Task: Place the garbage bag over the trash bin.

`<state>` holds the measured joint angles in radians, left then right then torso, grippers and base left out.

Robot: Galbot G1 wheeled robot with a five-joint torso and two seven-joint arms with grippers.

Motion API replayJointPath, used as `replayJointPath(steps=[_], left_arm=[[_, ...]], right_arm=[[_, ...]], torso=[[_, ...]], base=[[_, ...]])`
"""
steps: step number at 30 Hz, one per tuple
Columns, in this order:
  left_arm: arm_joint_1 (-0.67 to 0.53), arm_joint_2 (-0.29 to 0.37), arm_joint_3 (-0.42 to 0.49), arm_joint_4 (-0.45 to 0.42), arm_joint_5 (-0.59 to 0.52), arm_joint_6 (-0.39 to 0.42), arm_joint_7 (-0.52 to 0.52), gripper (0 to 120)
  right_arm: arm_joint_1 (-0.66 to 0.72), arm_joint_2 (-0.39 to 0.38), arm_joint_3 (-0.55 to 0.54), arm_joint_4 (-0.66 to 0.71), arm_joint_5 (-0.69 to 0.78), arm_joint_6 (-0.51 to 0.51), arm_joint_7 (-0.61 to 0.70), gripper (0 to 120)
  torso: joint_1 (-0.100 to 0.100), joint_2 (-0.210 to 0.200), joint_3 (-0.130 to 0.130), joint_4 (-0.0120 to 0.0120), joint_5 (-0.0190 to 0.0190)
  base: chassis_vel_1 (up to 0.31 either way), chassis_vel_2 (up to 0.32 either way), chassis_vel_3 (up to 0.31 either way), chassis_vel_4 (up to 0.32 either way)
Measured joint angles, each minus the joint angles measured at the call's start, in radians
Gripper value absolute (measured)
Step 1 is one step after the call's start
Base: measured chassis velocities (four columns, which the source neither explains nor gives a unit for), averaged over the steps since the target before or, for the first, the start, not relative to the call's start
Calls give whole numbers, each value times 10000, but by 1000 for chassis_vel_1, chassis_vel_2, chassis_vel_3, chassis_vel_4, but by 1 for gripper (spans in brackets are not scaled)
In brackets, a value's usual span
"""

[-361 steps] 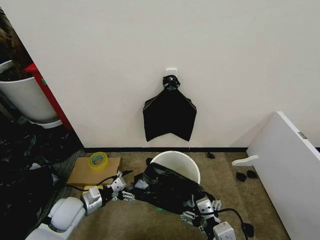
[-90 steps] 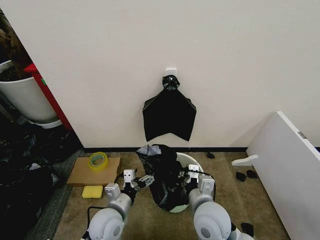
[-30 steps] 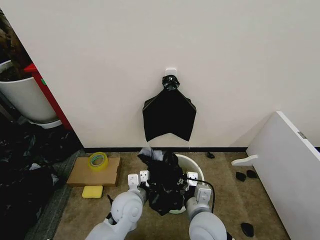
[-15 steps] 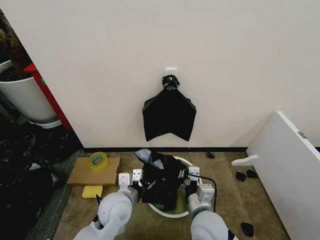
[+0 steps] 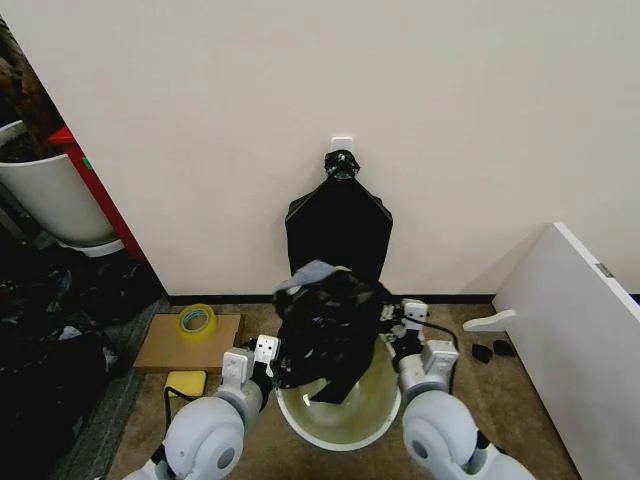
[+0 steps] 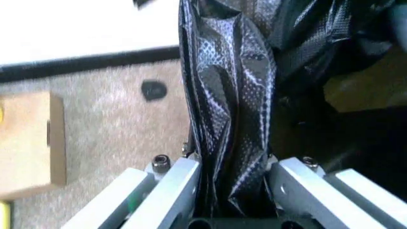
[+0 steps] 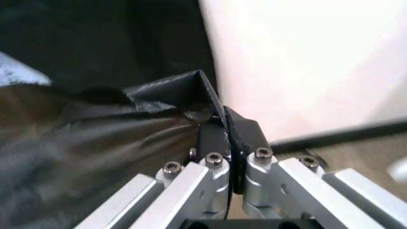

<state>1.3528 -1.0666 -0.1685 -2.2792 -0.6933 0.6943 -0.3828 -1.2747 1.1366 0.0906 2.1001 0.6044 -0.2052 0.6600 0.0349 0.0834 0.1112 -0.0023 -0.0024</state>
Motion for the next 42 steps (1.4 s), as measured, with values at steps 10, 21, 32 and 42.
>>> replayJointPath(steps=[10,21,32,42], left_arm=[[-155,-59,-1171,-397,-444,-455,158,1],[-689,-319,-2694,29,-1760,-886,168,1],[-893,-585,-3195,458,-2096,-1106,127,1],[-959,-604,-3096,861,-1882,-1242,128,1]], right_arm=[[-447,-265,151,516,1251,-385,281,0],[-1247,-449,-755,1614,2377,-809,-195,0],[-1416,-777,-1165,1273,1142,-485,-1261,23],[-2397,-1679,-1180,2716,232,-26,-1307,59]], torso=[[0,0,0,-1,-1],[0,0,0,1,-2],[0,0,-1,0,0],[0,0,-1,0,0]], base=[[0,0,0,0],[0,0,0,0],[0,0,0,0],[0,0,0,0]])
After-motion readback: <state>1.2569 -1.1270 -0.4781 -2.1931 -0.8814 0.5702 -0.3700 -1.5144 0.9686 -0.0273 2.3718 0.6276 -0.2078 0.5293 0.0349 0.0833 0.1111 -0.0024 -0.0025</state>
